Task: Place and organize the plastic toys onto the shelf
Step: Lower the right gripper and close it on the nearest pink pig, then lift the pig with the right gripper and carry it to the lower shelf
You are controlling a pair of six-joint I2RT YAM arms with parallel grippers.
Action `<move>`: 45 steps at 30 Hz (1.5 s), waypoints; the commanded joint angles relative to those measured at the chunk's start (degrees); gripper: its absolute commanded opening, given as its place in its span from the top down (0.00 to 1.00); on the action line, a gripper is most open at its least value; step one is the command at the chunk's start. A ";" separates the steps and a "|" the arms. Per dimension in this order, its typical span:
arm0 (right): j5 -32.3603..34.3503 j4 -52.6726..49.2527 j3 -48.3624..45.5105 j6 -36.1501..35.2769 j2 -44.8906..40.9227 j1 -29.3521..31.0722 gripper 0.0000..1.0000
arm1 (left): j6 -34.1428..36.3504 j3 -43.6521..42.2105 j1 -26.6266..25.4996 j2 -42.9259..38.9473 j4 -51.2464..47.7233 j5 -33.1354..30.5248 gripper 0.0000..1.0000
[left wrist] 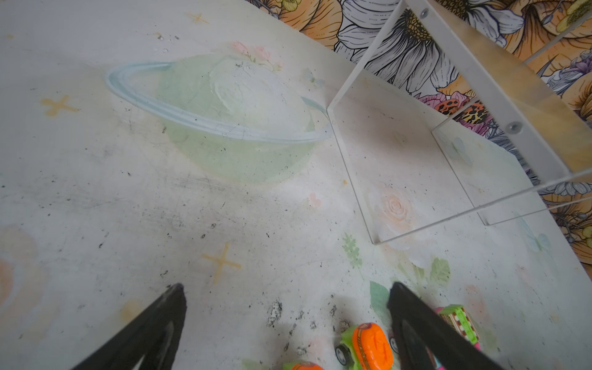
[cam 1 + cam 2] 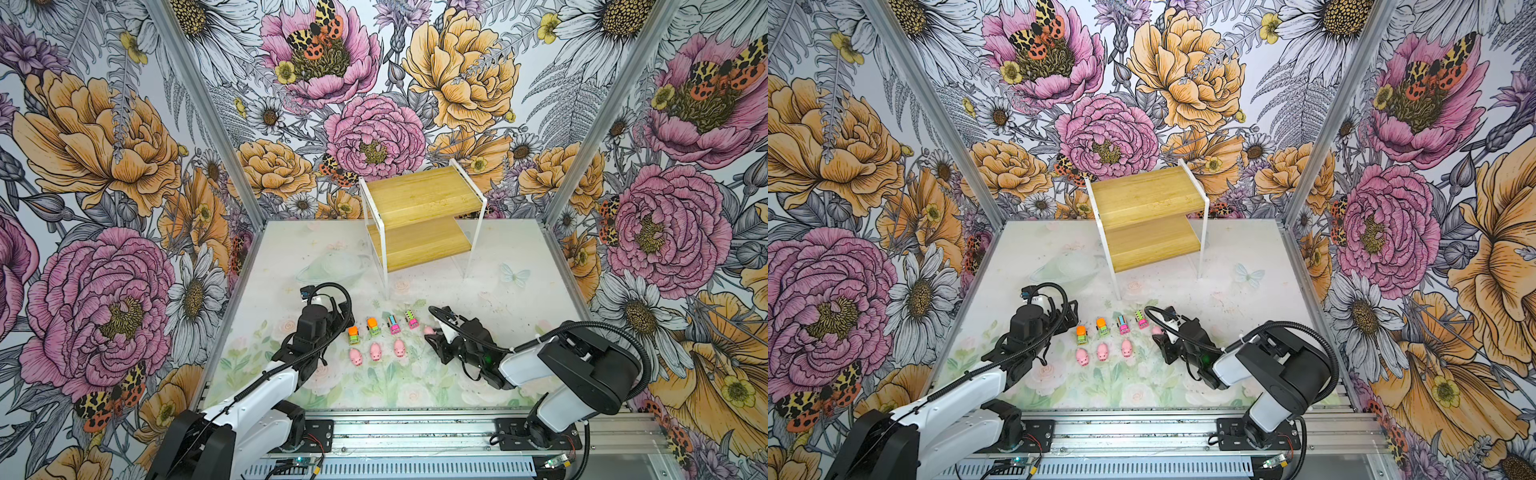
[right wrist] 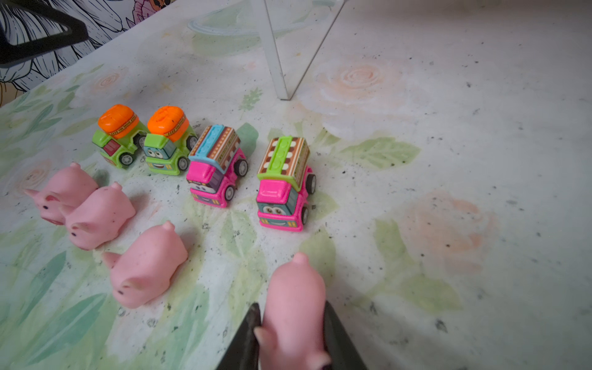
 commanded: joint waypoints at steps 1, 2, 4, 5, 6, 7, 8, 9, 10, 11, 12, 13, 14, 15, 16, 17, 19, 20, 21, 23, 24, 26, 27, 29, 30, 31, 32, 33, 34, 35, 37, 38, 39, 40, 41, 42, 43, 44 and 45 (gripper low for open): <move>-1.70 0.44 0.35 0.36 -2.61 -0.93 0.70 | 0.03 1.75 0.45 0.84 -0.21 1.35 0.01; -2.10 0.36 0.32 0.59 -3.22 -1.33 0.70 | 0.07 1.93 0.40 0.98 -0.16 1.40 0.01; -2.92 0.25 0.22 1.08 -4.60 -2.17 0.71 | 0.18 2.14 0.37 1.35 -0.12 1.53 0.01; -3.21 -0.11 0.20 1.04 -5.40 -2.57 0.71 | 0.18 2.23 0.40 1.49 -0.13 1.62 0.01; -3.56 -0.56 0.22 1.05 -6.25 -2.92 0.71 | 0.14 2.28 0.45 1.56 -0.10 1.61 0.01; -3.64 -1.11 0.22 1.07 -6.98 -3.23 0.71 | 0.12 2.36 0.44 1.59 -0.08 1.58 0.01; -3.92 -1.70 0.29 0.95 -7.79 -3.56 0.71 | 0.18 2.39 0.43 1.66 -0.12 1.67 0.01; -4.00 -2.31 0.24 0.82 -8.77 -3.88 0.72 | 0.21 2.37 0.40 1.59 -0.07 1.69 0.01; -4.16 -2.76 0.20 0.70 -9.58 -4.23 0.72 | 0.24 2.28 0.40 1.54 -0.19 1.71 0.01; -4.26 -3.30 0.31 0.54 -10.39 -4.59 0.72 | 0.07 2.32 0.42 1.50 -0.13 1.71 0.01; -4.56 -3.89 0.36 0.59 -11.82 -5.31 0.72 | 0.18 2.21 0.43 1.33 -0.20 1.71 0.01; -4.82 -4.35 0.39 0.55 -12.74 -5.89 0.72 | 0.16 2.19 0.43 1.26 -0.21 1.73 0.01; -5.17 -5.22 0.73 0.39 -14.18 -6.80 0.72 | 0.21 2.19 0.40 1.16 -0.23 1.80 0.01; -5.68 -6.27 1.30 0.19 -15.73 -7.87 0.72 | 0.23 2.19 0.40 1.08 -0.23 1.80 0.01; -6.16 -7.52 2.06 -0.32 -17.06 -8.80 0.72 | 0.21 2.19 0.43 1.08 -0.19 1.80 0.01; -6.34 -9.35 3.27 -1.07 -18.57 -9.78 0.72 | 0.27 2.27 0.48 1.06 -0.22 1.88 0.01; -6.58 -12.49 5.81 -2.88 -20.64 -11.88 0.72 | 0.38 2.44 0.50 1.19 -0.16 1.89 0.01; -6.99 -13.43 7.44 -3.81 -20.96 -13.37 0.71 | 0.38 2.37 0.60 1.23 -0.06 1.89 0.01; -7.66 -14.10 8.97 -4.48 -20.86 -14.83 0.71 | 0.50 2.45 0.55 1.43 0.03 1.89 0.01; -9.24 -15.00 12.26 -5.43 -19.64 -17.37 0.71 | 0.55 2.61 0.54 1.72 0.22 2.05 0.01; -9.62 -15.62 14.11 -5.95 -18.59 -18.30 0.72 | 0.64 2.72 0.58 1.91 0.24 2.11 0.01; -10.40 -16.51 17.36 -6.95 -16.56 -19.69 0.71 | 0.89 2.89 0.62 2.19 0.21 2.24 0.01; -10.42 -16.75 18.95 -7.39 -15.30 -20.28 0.71 | 0.90 2.98 0.62 2.20 0.29 2.24 0.01; -11.10 -17.14 21.66 -8.00 -13.07 -21.29 0.71 | 1.10 2.98 0.78 2.21 0.14 2.31 0.01; -11.17 -17.46 23.30 -8.20 -11.93 -21.73 0.71 | 1.25 3.07 0.98 2.13 0.00 2.33 0.01; -11.06 -17.59 24.53 -8.20 -11.03 -22.16 0.71 | 1.39 3.14 1.10 2.05 -0.25 2.40 0.01; -11.12 -17.64 25.91 -8.25 -9.95 -22.59 0.71 | 1.54 3.29 1.31 1.87 -0.47 2.55 0.01; -11.34 -17.86 27.36 -8.14 -8.89 -23.09 0.71 | 1.73 3.40 1.57 1.73 -0.66 2.59 0.01; -11.17 -18.18 28.54 -8.16 -8.01 -23.34 0.71 | 1.83 3.50 1.75 1.54 -0.90 2.59 0.01; -10.91 -18.20 29.67 -8.00 -7.06 -23.59 0.71 | 1.98 3.60 2.05 1.31 -1.15 2.61 0.01; -10.52 -18.68 31.87 -7.72 -5.13 -24.11 0.70 | 2.05 3.75 2.71 0.90 -1.44 3.03 0.01; -10.13 -18.82 32.93 -7.46 -4.16 -24.22 0.70 | 2.12 3.85 3.04 0.82 -1.63 3.19 0.01; -9.98 -18.91 33.60 -7.17 -3.37 -24.44 0.70 | 2.14 3.86 3.29 0.64 -1.80 3.37 0.01; -9.70 -18.88 34.42 -6.98 -2.53 -24.63 0.70 | 2.25 3.94 3.56 0.54 -1.88 3.55 0.01; -9.47 -18.96 35.21 -6.97 -1.73 -24.70 0.70 | 2.21 3.95 3.79 0.46 -1.91 3.68 0.01; -9.25 -19.14 35.76 -6.89 -1.05 -24.84 0.70 | 2.23 3.91 4.00 0.36 -1.96 3.81 0.01; -8.95 -19.10 36.32 -6.86 -0.47 -24.91 0.70 | 2.23 3.95 4.16 0.28 -1.98 3.95 0.01; -8.93 -19.35 36.93 -6.93 0.08 -24.95 0.70 | 2.33 3.97 4.23 0.30 -2.03 4.00 0.01; -8.78 -19.72 37.50 -7.01 0.63 -25.03 0.70 | 2.34 4.08 4.30 0.33 -2.07 4.09 0.01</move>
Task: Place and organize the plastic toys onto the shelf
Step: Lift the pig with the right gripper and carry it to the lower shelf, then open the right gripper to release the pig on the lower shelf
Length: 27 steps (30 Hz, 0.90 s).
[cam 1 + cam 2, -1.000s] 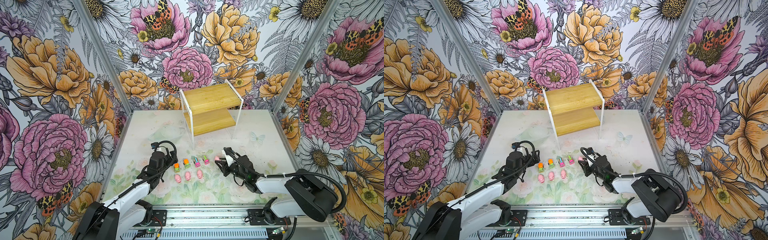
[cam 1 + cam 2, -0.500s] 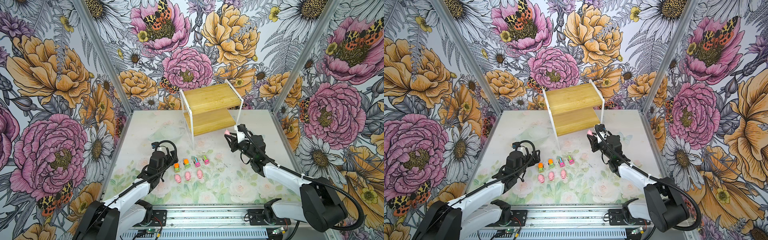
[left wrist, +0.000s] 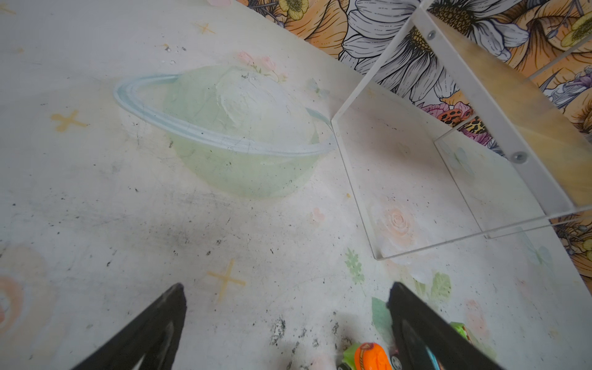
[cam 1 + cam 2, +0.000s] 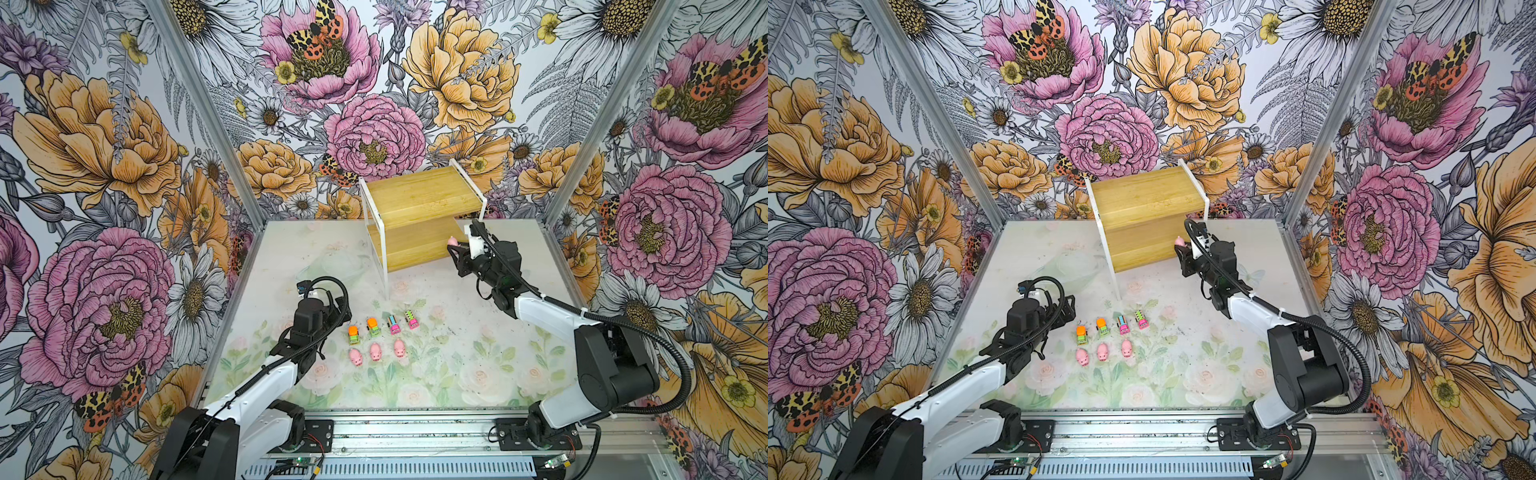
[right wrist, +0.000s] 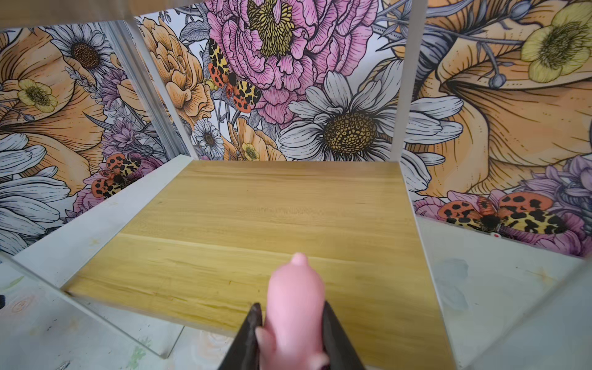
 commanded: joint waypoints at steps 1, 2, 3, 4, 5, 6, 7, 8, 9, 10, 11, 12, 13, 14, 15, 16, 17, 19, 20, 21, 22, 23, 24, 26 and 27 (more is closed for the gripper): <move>1.27 -0.89 2.89 0.10 1.80 -0.51 0.70 | 1.41 1.52 0.74 -0.93 -0.89 1.52 0.01; 1.35 -0.95 3.31 0.23 2.24 -0.56 0.70 | 1.46 1.57 0.81 -0.87 -0.90 1.61 0.01; 1.52 -0.87 3.59 0.29 2.54 -0.61 0.70 | 1.48 1.65 0.82 -0.73 -0.85 1.66 0.01; 1.61 -0.91 3.93 0.43 2.92 -0.63 0.70 | 1.48 1.78 0.88 -0.55 -0.90 1.74 0.01; 1.69 -0.88 4.25 0.50 3.28 -0.61 0.70 | 1.48 1.83 0.89 -0.37 -0.83 1.88 0.01; 1.91 -0.86 4.42 0.55 3.60 -0.68 0.70 | 1.52 1.91 1.03 -0.10 -0.66 1.96 0.01; 2.28 -0.86 4.65 0.68 3.93 -0.61 0.70 | 1.48 2.00 1.04 0.19 -0.65 2.01 0.01; 2.45 -0.77 4.83 0.77 4.39 -0.63 0.70 | 1.41 2.08 1.02 0.46 -0.48 2.10 0.01; 2.62 -0.68 4.92 0.85 4.69 -0.68 0.70 | 1.42 2.18 1.04 0.66 -0.35 2.19 0.01; 2.90 -0.44 4.92 1.04 5.06 -0.62 0.69 | 1.39 2.27 1.00 0.94 -0.29 2.38 0.01; 3.10 0.11 4.86 1.19 5.40 -0.65 0.69 | 1.40 2.41 1.03 1.25 -0.25 2.45 0.01; 3.33 0.32 4.87 1.22 5.71 -0.61 0.69 | 1.39 2.52 0.99 1.42 -0.19 2.52 0.01; 3.58 0.37 4.96 1.22 6.14 -0.64 0.69 | 1.51 2.62 1.08 1.71 -0.18 2.55 0.01; 3.80 0.47 5.10 1.22 6.58 -0.66 0.69 | 1.48 2.79 1.08 1.90 -0.11 2.63 0.01; 4.00 0.61 5.14 1.21 6.81 -0.67 0.69 | 1.49 2.90 1.09 2.08 -0.15 2.70 0.01; 4.12 0.88 5.06 1.22 7.07 -0.61 0.69 | 1.57 2.97 1.08 2.17 -0.20 2.81 0.01; 4.16 1.09 5.05 1.31 7.26 -0.57 0.69 | 1.64 3.13 1.08 2.22 -0.19 2.93 0.01; 4.57 1.42 5.06 1.57 7.54 -0.61 0.69 | 1.66 3.28 1.08 2.27 -0.26 2.92 0.01; 4.94 1.65 5.11 1.66 7.76 -0.63 0.69 | 1.67 3.32 1.10 2.26 -0.25 2.89 0.01; 5.16 1.76 5.22 1.66 7.83 -0.68 0.69 | 1.71 3.43 1.10 2.18 -0.28 2.96 0.01; 5.38 1.79 5.29 1.74 7.89 -0.65 0.69 | 1.66 3.41 1.10 2.12 -0.28 2.98 0.01; 5.57 1.79 5.46 1.91 8.05 -0.65 0.69 | 1.70 3.41 1.12 2.10 -0.33 2.93 0.01; 5.65 1.80 5.63 2.03 8.24 -0.65 0.69 | 1.55 3.42 1.09 2.10 -0.28 2.96 0.01; 5.54 1.62 5.99 2.16 8.50 -0.63 0.69 | 1.56 3.47 1.13 2.01 -0.44 2.91 0.01; 5.61 1.61 6.09 2.17 8.67 -0.62 0.69 | 1.64 3.50 1.09 2.01 -0.37 2.89 0.01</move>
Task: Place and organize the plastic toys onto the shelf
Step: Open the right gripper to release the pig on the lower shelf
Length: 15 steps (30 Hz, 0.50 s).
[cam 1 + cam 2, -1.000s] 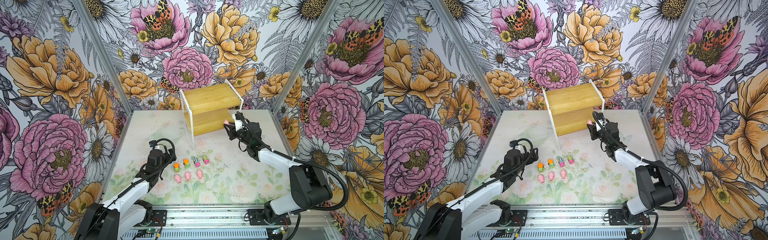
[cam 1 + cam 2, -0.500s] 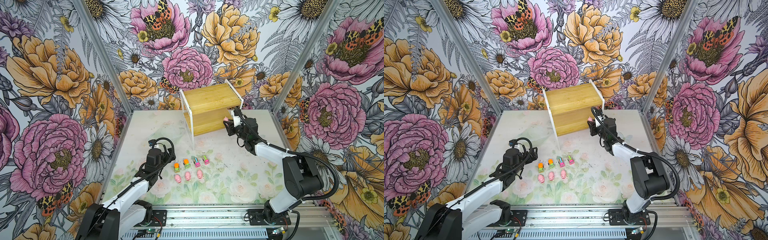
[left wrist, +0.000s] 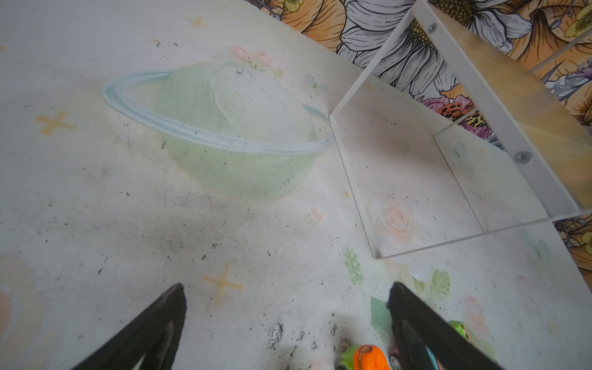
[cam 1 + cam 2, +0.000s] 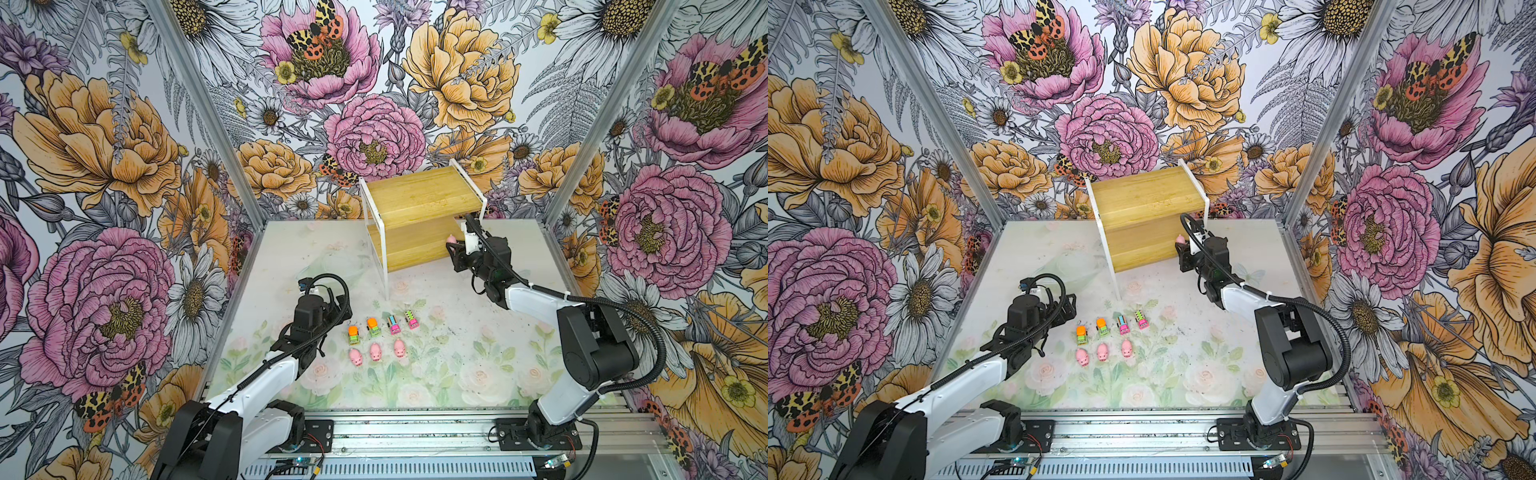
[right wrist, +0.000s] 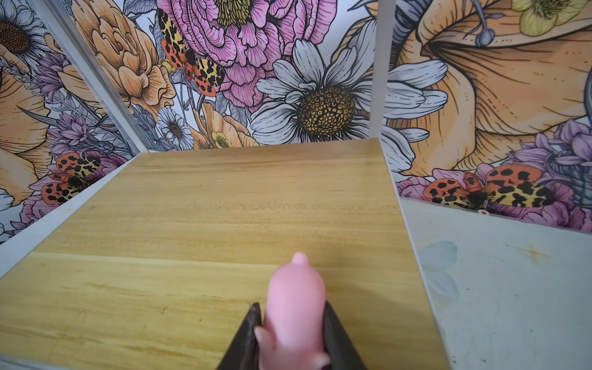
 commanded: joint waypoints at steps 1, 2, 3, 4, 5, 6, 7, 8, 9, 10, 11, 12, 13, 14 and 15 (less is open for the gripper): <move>1.51 1.11 1.89 0.65 1.47 -0.28 0.66 | 0.94 1.81 0.46 -0.15 -0.02 1.06 0.01; 1.68 1.12 1.85 0.61 1.51 -0.30 0.65 | 0.98 1.80 0.43 -0.19 -0.02 1.10 0.01; 1.55 1.12 1.79 0.57 1.46 -0.26 0.64 | 0.96 1.88 0.43 -0.22 -0.10 1.14 0.01; 1.54 1.24 1.60 0.65 1.38 -0.30 0.63 | 1.07 1.93 0.43 -0.32 -0.12 1.14 0.01; 1.59 1.36 1.41 0.65 1.25 -0.26 0.61 | 1.13 1.97 0.43 -0.27 -0.19 1.14 0.01; 1.51 1.38 1.27 0.65 1.20 -0.31 0.60 | 1.16 2.02 0.50 -0.27 -0.24 1.14 0.01; 1.59 1.38 1.04 0.65 1.03 -0.27 0.58 | 1.21 2.08 0.44 -0.22 -0.32 1.15 0.01; 1.49 1.46 0.86 0.65 0.79 -0.27 0.56 | 1.20 2.17 0.44 -0.18 -0.41 1.22 0.01; 1.43 1.60 0.59 0.69 0.48 -0.26 0.55 | 1.20 2.15 0.48 -0.17 -0.45 1.30 0.01; 1.33 1.81 0.24 0.65 0.10 -0.28 0.53 | 1.20 2.13 0.45 -0.15 -0.39 1.32 0.01; 1.33 1.90 0.04 0.65 -0.18 -0.26 0.52 | 1.21 2.15 0.45 -0.11 -0.31 1.32 0.01; 1.24 1.83 -0.34 0.57 -0.68 -0.23 0.49 | 1.20 2.14 0.47 -0.04 -0.36 1.43 0.01; 1.23 1.75 -0.56 0.40 -1.28 -0.26 0.48 | 1.20 2.06 0.52 0.00 -0.35 1.41 0.01; 1.20 1.51 -0.89 0.33 -1.76 -0.24 0.46 | 1.20 2.06 0.52 0.01 -0.29 1.41 0.01; 1.24 1.23 -1.26 0.17 -2.55 -0.25 0.45 | 1.25 2.06 0.49 0.09 -0.28 1.48 0.01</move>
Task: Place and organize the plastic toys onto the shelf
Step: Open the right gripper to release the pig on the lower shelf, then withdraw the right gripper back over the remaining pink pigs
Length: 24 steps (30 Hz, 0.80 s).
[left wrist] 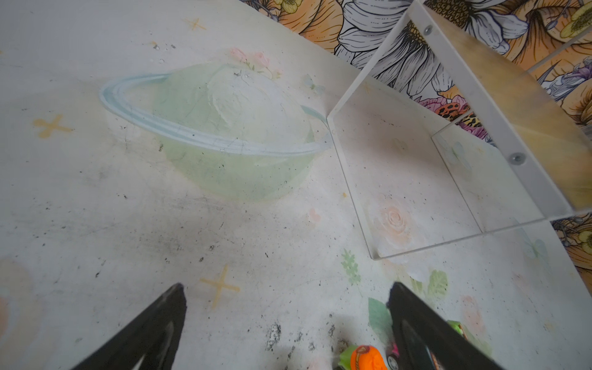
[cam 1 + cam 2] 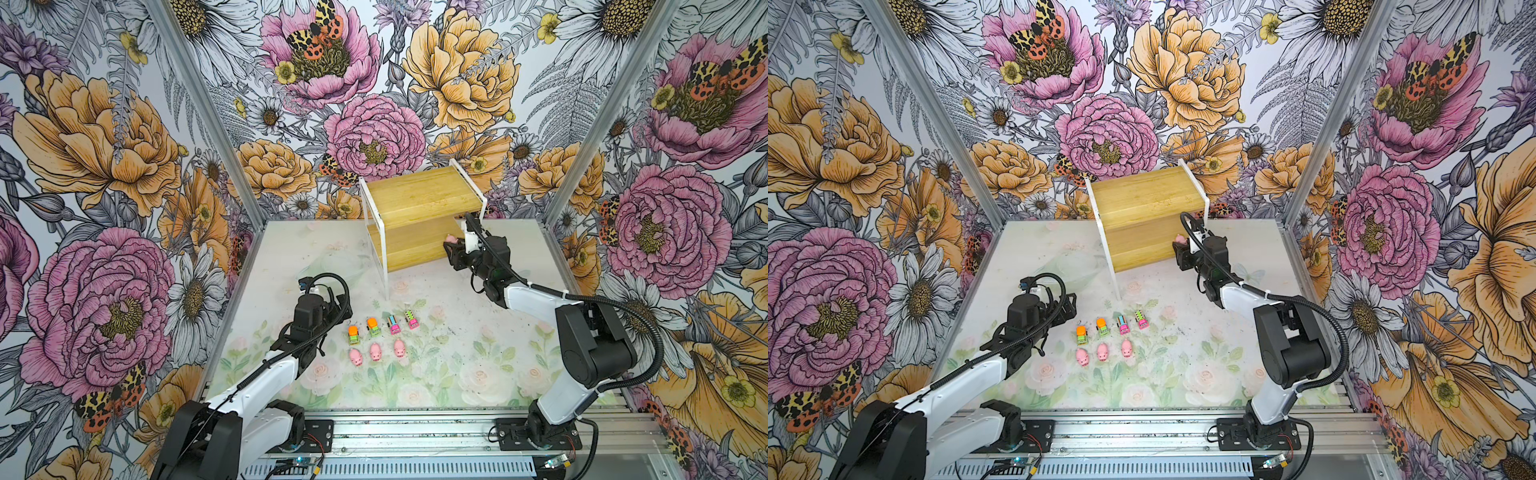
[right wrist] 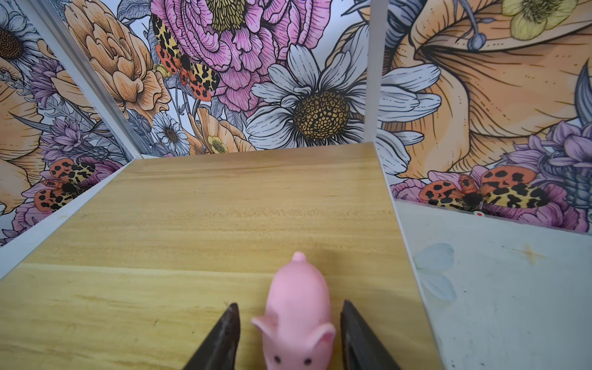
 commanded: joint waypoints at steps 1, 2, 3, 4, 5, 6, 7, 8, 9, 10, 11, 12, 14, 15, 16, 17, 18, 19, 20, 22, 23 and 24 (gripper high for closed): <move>0.75 0.36 -1.63 -0.20 -3.40 -0.17 0.43 | 1.01 1.50 0.52 0.03 -0.04 1.10 0.01; 0.96 0.20 -2.17 -0.29 -4.23 -0.20 0.41 | 1.00 1.50 0.52 0.13 0.02 1.18 0.01; 1.22 0.11 -2.95 -0.39 -5.26 -0.14 0.39 | 1.01 1.45 0.52 0.07 0.01 1.19 0.01; 1.24 -0.10 -3.86 -0.68 -6.57 -0.08 0.37 | 1.09 1.41 0.52 0.07 0.06 1.27 0.01; 1.18 -0.16 -4.81 -1.03 -7.74 -0.09 0.36 | 1.09 1.45 0.56 -0.04 0.12 1.27 0.01; 0.95 -0.12 -6.03 -1.57 -9.28 -0.11 0.35 | 1.18 1.40 0.60 -0.02 0.05 1.36 0.01; 0.39 -0.29 -7.41 -2.16 -11.02 0.00 0.34 | 1.21 1.32 0.65 0.00 -0.04 1.39 0.01; -0.31 -0.34 -8.54 -2.79 -12.59 0.07 0.34 | 1.27 1.32 0.72 0.00 -0.03 1.49 0.01; -1.15 -0.42 -10.32 -3.49 -14.54 0.25 0.34 | 1.26 1.23 0.82 -0.01 0.01 1.61 0.01; -2.11 -0.55 -12.25 -4.17 -16.62 0.53 0.33 | 1.28 1.14 0.80 0.05 0.10 1.65 0.01; -3.03 -0.42 -14.16 -4.61 -18.30 0.84 0.33 | 1.31 1.10 0.87 0.04 0.15 1.78 0.01; -4.00 -0.30 -16.26 -4.66 -20.04 1.39 0.33 | 1.33 1.05 0.87 0.17 0.13 1.87 0.01; -6.14 -0.17 -20.23 -4.14 -22.32 2.88 0.33 | 1.28 0.81 0.95 0.33 0.31 1.96 0.01; -5.92 0.20 -22.52 -3.74 -23.30 4.32 0.33 | 1.32 0.81 0.92 0.40 0.33 2.11 0.01; -5.47 1.58 -25.08 -3.35 -23.79 6.14 0.33 | 1.27 0.79 1.02 0.45 0.31 2.28 0.01; -5.07 3.02 -27.21 -2.91 -23.89 7.89 0.33 | 1.20 0.74 1.05 0.45 0.29 2.40 0.01; -4.39 4.90 -29.45 -2.44 -23.59 10.12 0.33 | 1.05 0.79 1.07 0.53 0.32 2.63 0.01; -3.55 6.78 -31.51 -1.84 -22.94 12.51 0.33 | 0.93 0.72 1.07 0.46 0.29 2.76 0.01; -2.94 8.77 -32.97 -1.28 -21.98 14.33 0.33 | 0.80 0.70 1.08 0.47 0.22 3.00 0.01; -1.94 13.41 -35.93 0.43 -19.04 18.11 0.34 | 0.57 0.65 1.05 0.27 0.14 3.21 0.01; -1.54 15.42 -36.66 1.09 -17.84 19.77 0.35 | 0.40 0.61 0.96 0.07 0.10 3.31 0.01; -1.13 16.95 -37.45 1.39 -16.89 21.55 0.35 | 0.22 0.53 0.96 -0.06 0.01 3.38 0.01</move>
